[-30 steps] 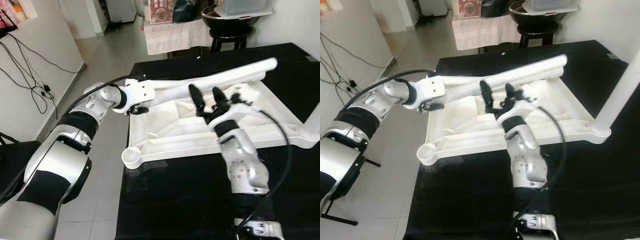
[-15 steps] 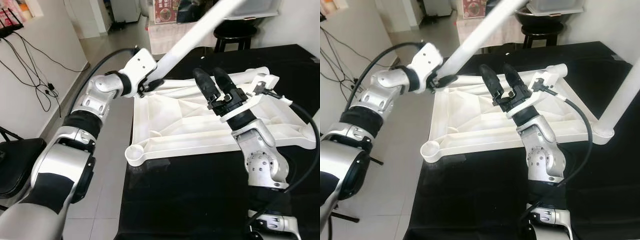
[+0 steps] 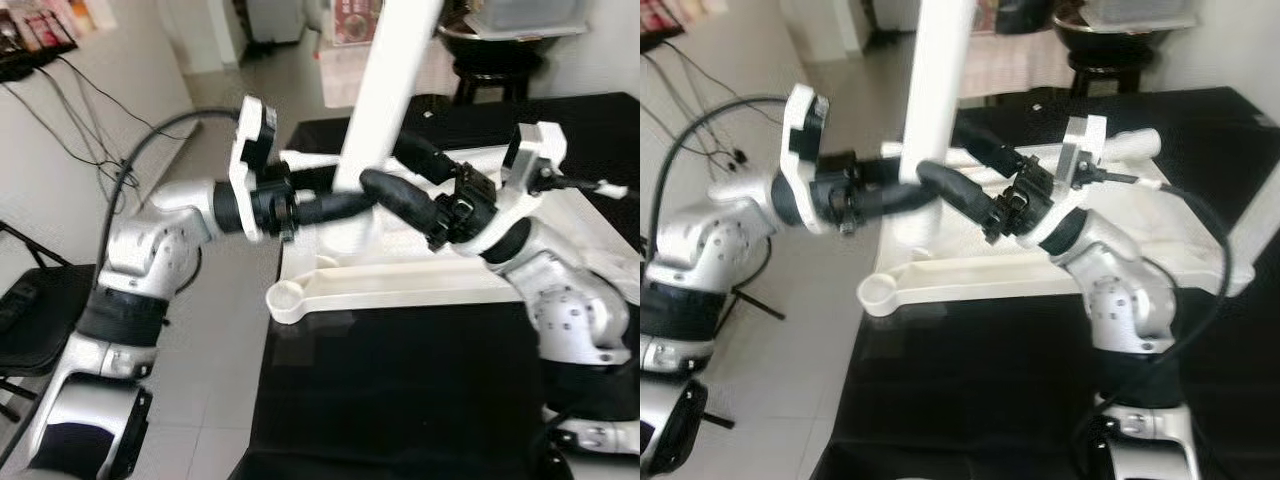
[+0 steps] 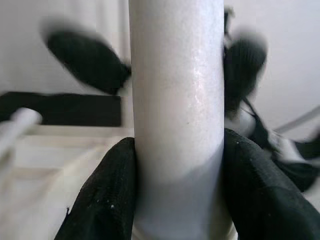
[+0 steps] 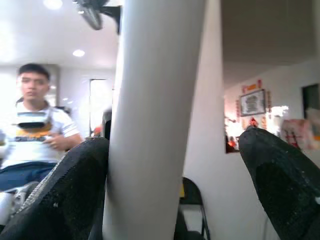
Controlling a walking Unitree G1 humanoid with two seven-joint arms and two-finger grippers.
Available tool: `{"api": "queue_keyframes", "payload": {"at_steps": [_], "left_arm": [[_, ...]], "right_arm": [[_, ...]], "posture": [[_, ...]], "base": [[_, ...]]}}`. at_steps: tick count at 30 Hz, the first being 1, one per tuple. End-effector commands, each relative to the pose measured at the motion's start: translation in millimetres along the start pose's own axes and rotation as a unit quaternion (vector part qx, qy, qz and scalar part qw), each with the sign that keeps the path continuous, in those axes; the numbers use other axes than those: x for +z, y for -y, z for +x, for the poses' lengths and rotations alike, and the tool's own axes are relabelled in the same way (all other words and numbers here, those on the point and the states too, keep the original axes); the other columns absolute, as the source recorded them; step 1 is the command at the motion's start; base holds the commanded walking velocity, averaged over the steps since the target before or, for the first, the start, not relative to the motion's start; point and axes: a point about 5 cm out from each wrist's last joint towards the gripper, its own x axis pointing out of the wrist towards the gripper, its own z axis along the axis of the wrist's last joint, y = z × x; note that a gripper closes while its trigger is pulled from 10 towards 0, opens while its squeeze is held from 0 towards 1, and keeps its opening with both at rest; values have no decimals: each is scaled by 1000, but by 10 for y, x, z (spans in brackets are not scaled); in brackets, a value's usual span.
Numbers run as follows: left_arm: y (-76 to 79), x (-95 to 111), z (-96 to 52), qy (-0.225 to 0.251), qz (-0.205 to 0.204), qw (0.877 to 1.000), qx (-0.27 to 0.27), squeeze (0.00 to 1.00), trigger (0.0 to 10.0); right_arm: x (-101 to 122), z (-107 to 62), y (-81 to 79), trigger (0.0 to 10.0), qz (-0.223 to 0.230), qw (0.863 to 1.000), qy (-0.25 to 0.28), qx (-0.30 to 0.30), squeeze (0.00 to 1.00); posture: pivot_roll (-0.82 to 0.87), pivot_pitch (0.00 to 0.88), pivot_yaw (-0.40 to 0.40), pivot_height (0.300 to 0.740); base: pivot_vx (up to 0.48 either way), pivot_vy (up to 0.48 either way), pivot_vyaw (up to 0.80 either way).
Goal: Building children table
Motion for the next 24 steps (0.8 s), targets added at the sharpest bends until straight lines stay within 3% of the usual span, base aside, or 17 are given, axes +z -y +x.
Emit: {"api": "queue_keyframes", "payload": {"at_steps": [1,5,10,15,24], "left_arm": [[89,4,-52,-6,-11,1000,-15,0,10000],[186,2,-82,-9,-25,999,-22,0,10000],[261,14,-99,-15,-36,999,-25,0,10000],[353,-50,-89,-51,-34,998,-34,0,10000],[390,-225,-103,-97,-30,994,-28,0,10000]], "right_arm": [[29,27,-105,10000,-2,997,-29,65,0],[40,4,-162,10000,-4,991,-69,112,0],[42,-2,-178,10000,-3,988,-85,128,0],[-57,133,-200,10000,15,980,-152,127,0],[32,232,-191,10000,55,983,-129,117,0]], "posture": [[-98,29,63,740],[-100,28,61,740],[-99,27,60,740],[-104,26,57,740],[-105,33,54,740]], "base": [[0,0,0],[0,0,0],[0,0,0],[0,0,0],[0,0,0]]}}
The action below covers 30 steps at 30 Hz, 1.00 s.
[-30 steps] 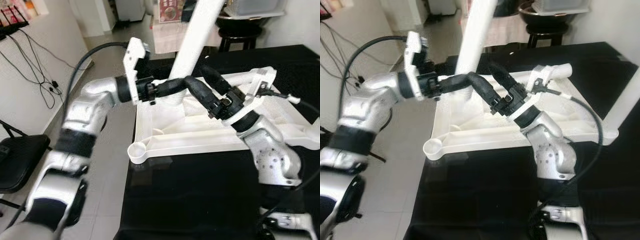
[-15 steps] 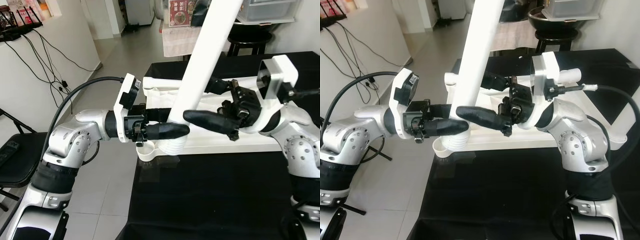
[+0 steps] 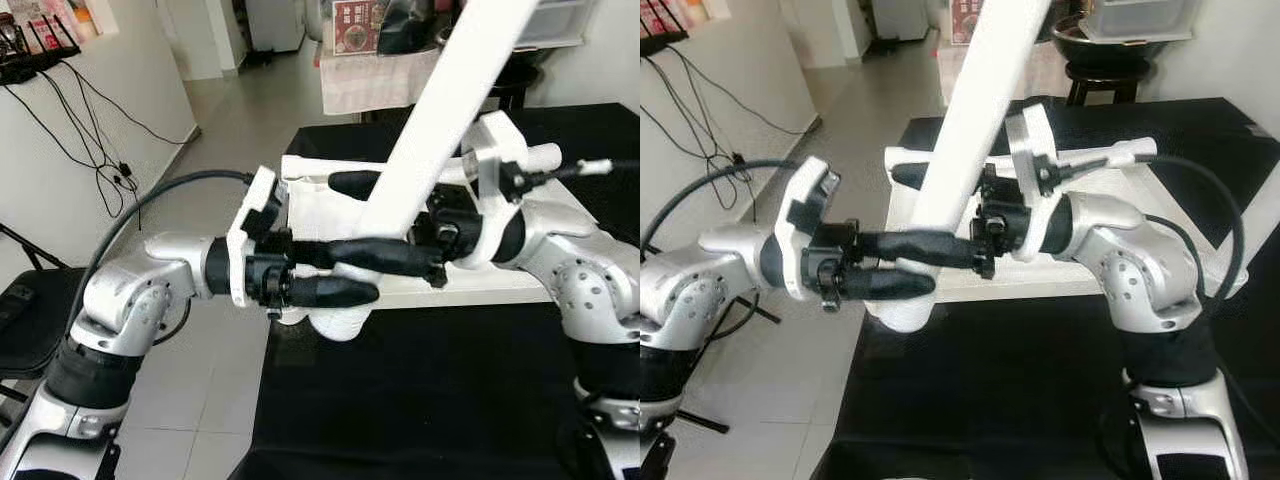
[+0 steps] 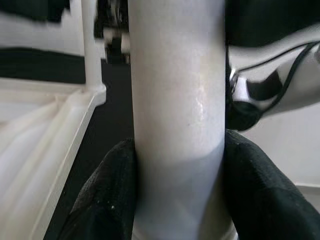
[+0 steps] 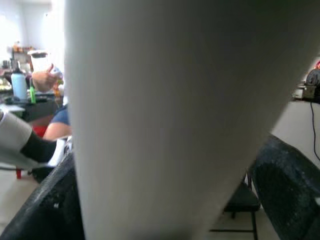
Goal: Building children table
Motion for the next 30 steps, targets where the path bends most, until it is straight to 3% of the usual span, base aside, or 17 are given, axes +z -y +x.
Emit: {"api": "queue_keyframes", "payload": {"at_steps": [1,6,7,9,10,11,12,30], "left_arm": [[27,-28,-29,-26,15,1000,5,0,10000],[30,-45,-33,-32,19,999,15,0,10000],[28,-43,-32,-31,21,999,17,0,10000],[29,-41,-31,-32,22,999,19,0,10000],[30,-37,-31,-32,23,999,20,0,10000],[31,-33,-31,-32,24,999,21,0,10000],[30,-28,-32,-33,26,999,22,0,10000],[-32,33,-38,-28,54,997,43,0,10000]], "right_arm": [[44,49,-39,10000,11,1000,3,18,0],[14,94,-43,10000,27,999,-7,19,0],[-17,113,-65,6392,36,999,-11,26,0],[-37,126,-83,6392,42,998,-15,31,0],[-60,134,-100,1451,50,998,-22,37,0],[-71,137,-109,1451,55,997,-26,40,0],[-99,145,-126,0,63,996,-36,43,0],[-228,213,-148,0,89,994,-52,24,0]], "posture": [[-106,35,51,740],[-107,39,44,740],[-106,40,41,740],[-106,40,41,740],[-107,40,40,740],[-107,41,39,740],[-108,42,37,740],[-107,46,30,740]], "base": [[0,0,0],[0,0,0],[0,0,0],[0,0,0],[0,0,0],[0,0,0],[0,0,0],[0,0,0]]}}
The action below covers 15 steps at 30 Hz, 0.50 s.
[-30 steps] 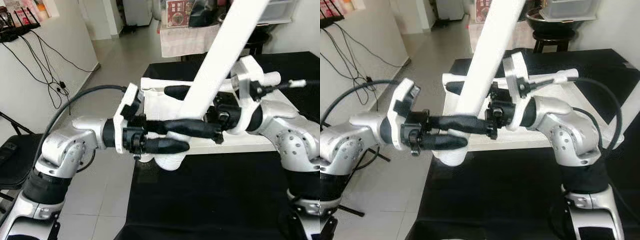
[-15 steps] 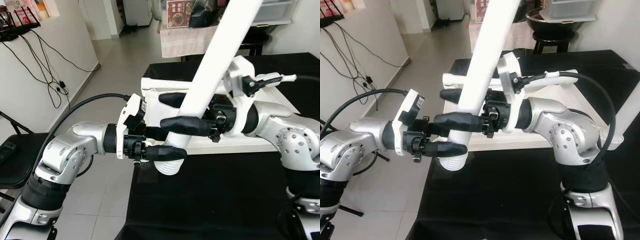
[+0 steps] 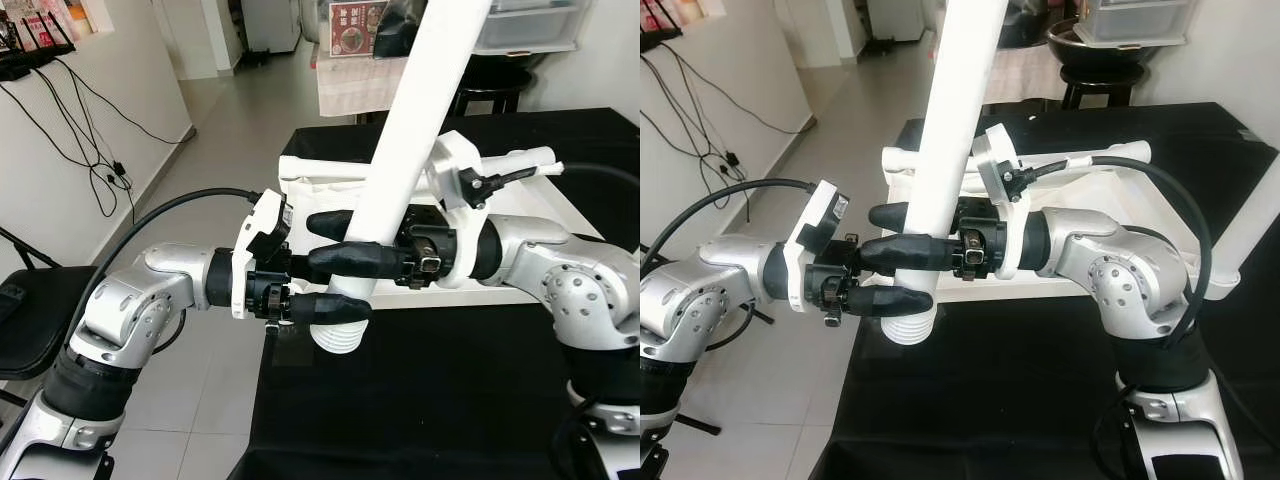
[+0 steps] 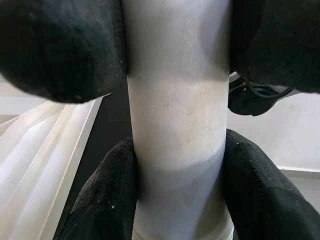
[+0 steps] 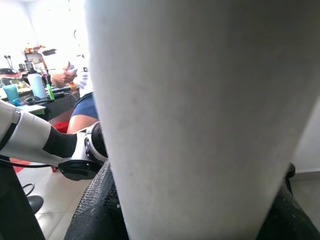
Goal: Building children table
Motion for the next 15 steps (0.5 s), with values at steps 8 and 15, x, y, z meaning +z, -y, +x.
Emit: {"api": "queue_keyframes", "payload": {"at_steps": [8,15], "left_arm": [[-167,86,-51,20,35,995,86,945,10000],[-312,126,-309,72,35,975,209,1000,10000]], "right_arm": [[-61,98,126,0,-5,999,7,-53,0],[-89,113,402,0,-11,986,25,-167,0]], "posture": [[-100,52,32,740],[-86,69,51,740]], "base": [[0,0,0],[0,0,0]]}}
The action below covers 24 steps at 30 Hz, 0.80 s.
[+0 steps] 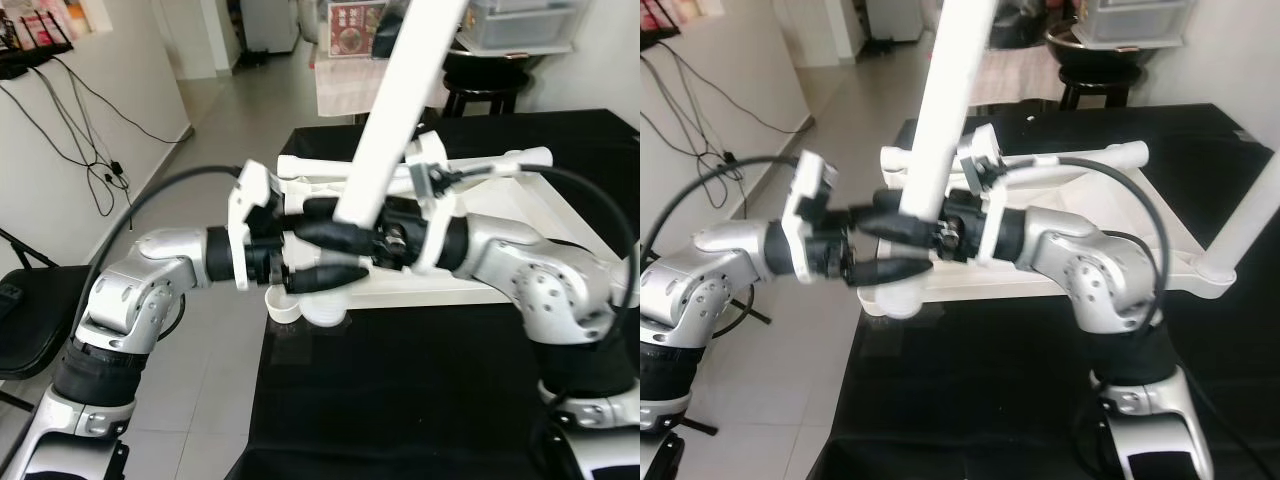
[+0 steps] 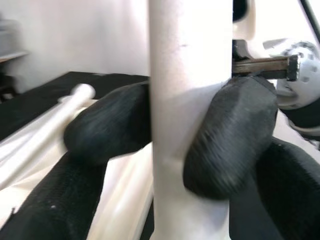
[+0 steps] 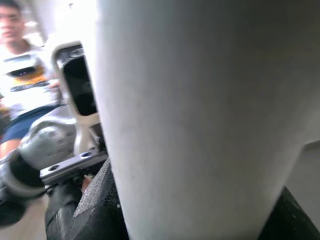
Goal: Building children table
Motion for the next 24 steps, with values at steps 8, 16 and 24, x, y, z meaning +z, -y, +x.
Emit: {"api": "queue_keyframes", "payload": {"at_steps": [8,16,24], "left_arm": [[-162,152,-678,9,37,985,168,1000,10000],[-112,108,-925,-21,80,948,308,800,10000],[317,-343,-779,-71,31,957,279,0,10000]], "right_arm": [[-87,94,380,0,-25,983,20,-179,0],[-269,307,416,10000,-47,977,11,-210,0],[-284,484,298,10000,-71,987,29,-144,0]], "posture": [[-56,83,46,740],[-20,82,33,740],[1,83,23,740]], "base": [[0,0,0],[0,0,0],[0,0,478]]}}
